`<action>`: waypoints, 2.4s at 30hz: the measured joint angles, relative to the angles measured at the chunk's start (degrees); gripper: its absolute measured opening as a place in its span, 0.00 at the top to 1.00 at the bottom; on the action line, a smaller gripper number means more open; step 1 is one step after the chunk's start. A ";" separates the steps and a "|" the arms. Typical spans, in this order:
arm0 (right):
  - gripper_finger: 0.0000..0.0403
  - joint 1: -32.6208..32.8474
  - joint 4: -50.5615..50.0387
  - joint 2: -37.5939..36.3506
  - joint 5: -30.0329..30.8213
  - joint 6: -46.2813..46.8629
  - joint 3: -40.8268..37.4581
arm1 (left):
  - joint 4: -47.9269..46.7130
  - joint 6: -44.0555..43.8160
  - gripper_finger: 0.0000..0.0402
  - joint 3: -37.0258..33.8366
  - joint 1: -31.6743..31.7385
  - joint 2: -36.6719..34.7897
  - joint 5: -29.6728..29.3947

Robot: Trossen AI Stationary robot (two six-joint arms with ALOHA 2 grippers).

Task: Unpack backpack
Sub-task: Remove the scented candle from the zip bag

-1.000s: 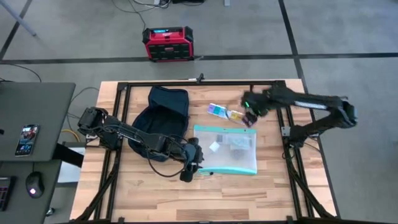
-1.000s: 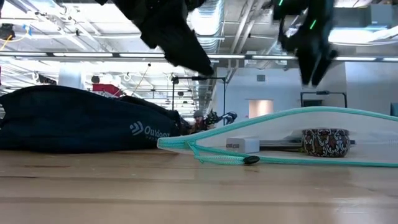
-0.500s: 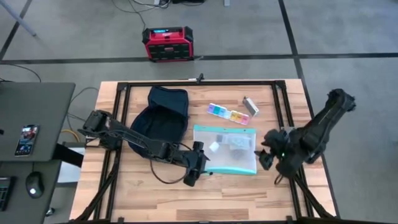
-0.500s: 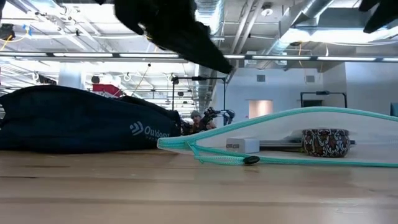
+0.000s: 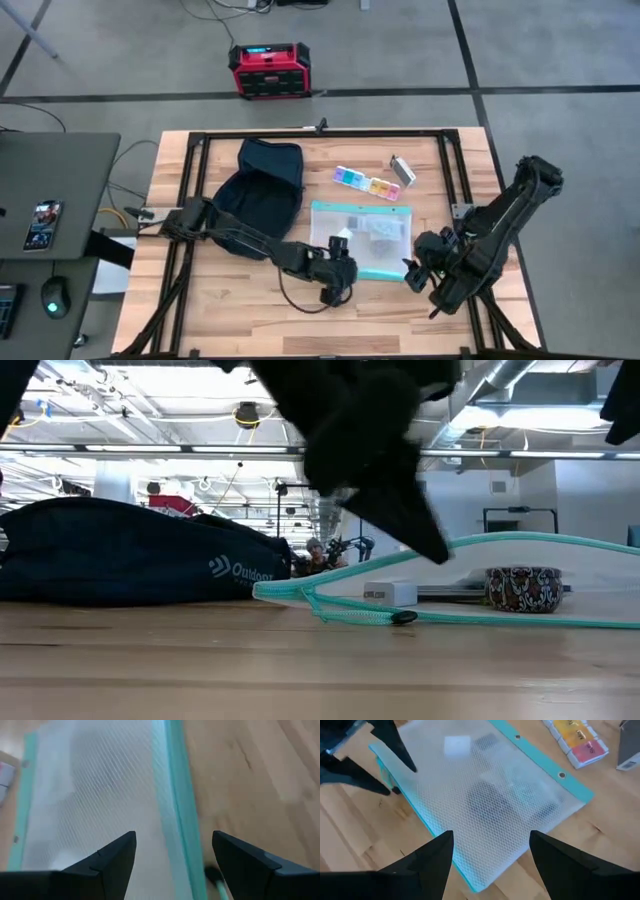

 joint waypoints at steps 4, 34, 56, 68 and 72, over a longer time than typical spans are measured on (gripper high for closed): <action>0.37 0.78 4.14 2.08 -0.02 -0.02 0.00 | -6.92 -1.70 0.44 5.02 0.53 2.84 -7.35; 0.37 1.00 40.62 23.22 6.44 6.76 3.59 | -18.53 -0.83 1.00 18.15 6.10 2.57 10.94; 0.37 -4.75 19.34 23.64 7.65 12.98 3.06 | -21.04 1.71 1.00 18.21 4.62 2.57 18.37; 0.37 -10.14 19.05 23.74 7.39 2.75 2.84 | -22.22 5.25 1.00 21.06 2.39 2.57 22.57; 0.37 -12.06 26.68 23.70 5.62 -8.99 2.84 | -26.49 6.11 1.00 25.05 2.24 2.57 20.91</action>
